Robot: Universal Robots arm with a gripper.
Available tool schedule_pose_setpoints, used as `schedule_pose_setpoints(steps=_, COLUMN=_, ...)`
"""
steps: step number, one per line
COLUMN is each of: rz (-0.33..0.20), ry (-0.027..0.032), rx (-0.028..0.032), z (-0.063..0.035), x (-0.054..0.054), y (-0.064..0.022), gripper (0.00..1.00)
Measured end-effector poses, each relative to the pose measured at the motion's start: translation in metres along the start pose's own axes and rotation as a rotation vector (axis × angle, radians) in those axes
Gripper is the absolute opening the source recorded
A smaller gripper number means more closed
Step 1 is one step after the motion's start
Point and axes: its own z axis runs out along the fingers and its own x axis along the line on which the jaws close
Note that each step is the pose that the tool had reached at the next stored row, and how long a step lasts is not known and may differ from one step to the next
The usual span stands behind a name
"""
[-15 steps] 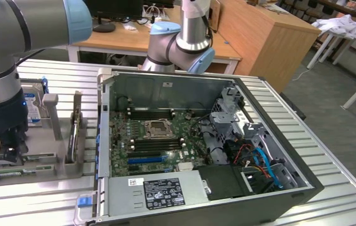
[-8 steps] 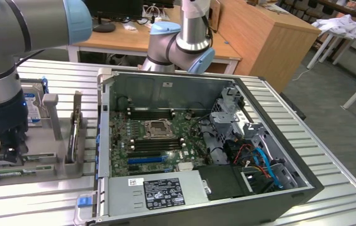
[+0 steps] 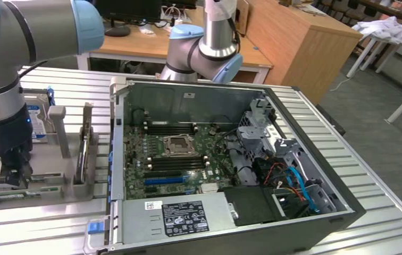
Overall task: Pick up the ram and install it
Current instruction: 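Pick up the ram and move it above insertion slot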
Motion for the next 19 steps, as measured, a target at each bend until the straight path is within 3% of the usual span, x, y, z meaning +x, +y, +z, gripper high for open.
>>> schedule_pose_setpoints(steps=19, rz=0.000, ry=0.0000, rx=0.0000, z=0.0149, x=0.000, y=-0.0005, gripper=0.37)
